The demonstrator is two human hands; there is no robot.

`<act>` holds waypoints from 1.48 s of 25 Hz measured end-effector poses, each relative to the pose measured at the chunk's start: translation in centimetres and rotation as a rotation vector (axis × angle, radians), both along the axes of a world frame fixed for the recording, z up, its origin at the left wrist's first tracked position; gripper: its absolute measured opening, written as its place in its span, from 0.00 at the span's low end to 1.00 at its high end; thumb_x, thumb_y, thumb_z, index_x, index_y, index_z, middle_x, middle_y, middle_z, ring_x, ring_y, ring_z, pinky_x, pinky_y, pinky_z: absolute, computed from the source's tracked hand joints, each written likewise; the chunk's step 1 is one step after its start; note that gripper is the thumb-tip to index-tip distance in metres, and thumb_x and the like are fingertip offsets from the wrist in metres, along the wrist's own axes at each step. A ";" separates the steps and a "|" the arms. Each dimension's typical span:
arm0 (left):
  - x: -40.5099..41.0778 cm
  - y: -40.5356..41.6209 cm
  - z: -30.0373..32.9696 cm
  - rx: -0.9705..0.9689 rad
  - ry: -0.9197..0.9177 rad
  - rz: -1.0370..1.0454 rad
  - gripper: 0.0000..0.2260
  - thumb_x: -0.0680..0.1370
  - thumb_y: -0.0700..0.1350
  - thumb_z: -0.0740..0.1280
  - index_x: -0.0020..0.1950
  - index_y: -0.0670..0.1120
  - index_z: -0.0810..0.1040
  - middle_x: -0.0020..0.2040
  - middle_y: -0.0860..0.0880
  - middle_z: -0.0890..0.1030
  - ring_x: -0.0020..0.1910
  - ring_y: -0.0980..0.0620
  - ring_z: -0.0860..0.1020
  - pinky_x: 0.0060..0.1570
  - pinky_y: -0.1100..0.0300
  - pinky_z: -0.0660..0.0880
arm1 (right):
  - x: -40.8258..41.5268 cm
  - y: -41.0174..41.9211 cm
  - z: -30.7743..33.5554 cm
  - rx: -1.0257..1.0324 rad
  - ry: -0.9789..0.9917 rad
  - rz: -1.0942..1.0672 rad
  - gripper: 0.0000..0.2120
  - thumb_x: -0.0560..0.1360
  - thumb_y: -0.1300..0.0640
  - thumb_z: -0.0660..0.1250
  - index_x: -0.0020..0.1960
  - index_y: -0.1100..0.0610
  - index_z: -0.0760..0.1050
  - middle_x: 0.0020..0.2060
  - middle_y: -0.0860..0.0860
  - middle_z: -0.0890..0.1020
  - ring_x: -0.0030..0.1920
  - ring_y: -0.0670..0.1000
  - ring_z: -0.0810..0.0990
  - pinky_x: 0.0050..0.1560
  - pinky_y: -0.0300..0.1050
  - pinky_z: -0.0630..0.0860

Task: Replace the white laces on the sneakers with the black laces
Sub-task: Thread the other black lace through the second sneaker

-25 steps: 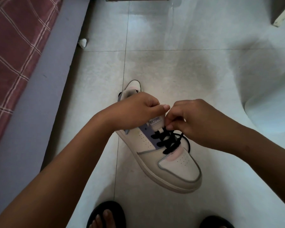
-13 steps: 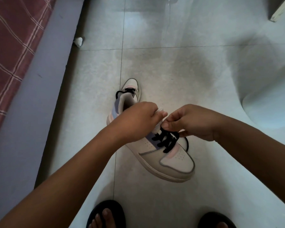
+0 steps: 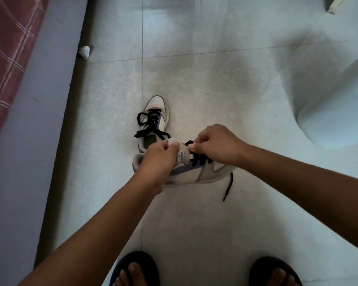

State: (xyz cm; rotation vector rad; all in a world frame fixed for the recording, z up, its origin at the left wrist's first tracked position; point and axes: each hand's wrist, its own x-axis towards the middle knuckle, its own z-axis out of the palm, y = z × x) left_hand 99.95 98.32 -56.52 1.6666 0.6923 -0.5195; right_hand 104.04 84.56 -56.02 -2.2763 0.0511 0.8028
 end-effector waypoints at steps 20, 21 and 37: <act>0.1 0.2 3.2 -0.271 -0.107 0.235 0.06 0.80 0.49 0.61 0.49 0.49 0.75 0.42 0.47 0.84 0.38 0.49 0.83 0.35 0.47 0.79 | 3.1 -1.1 4.2 0.109 -0.212 0.102 0.12 0.62 0.46 0.77 0.35 0.53 0.82 0.34 0.46 0.82 0.40 0.46 0.81 0.52 0.50 0.76; 0.1 0.2 3.3 -0.323 -0.101 0.249 0.06 0.80 0.48 0.61 0.50 0.47 0.75 0.40 0.47 0.84 0.37 0.50 0.83 0.33 0.48 0.79 | 3.0 -1.2 4.1 0.107 -0.266 0.124 0.10 0.63 0.45 0.76 0.35 0.51 0.81 0.35 0.45 0.81 0.41 0.44 0.79 0.55 0.52 0.75; -1.1 0.3 5.4 -0.467 -0.240 0.286 0.06 0.80 0.42 0.60 0.46 0.43 0.74 0.34 0.47 0.83 0.30 0.53 0.81 0.29 0.58 0.78 | 0.0 -2.4 4.7 0.071 -0.879 0.557 0.13 0.72 0.50 0.68 0.46 0.61 0.79 0.43 0.52 0.79 0.50 0.50 0.69 0.51 0.49 0.67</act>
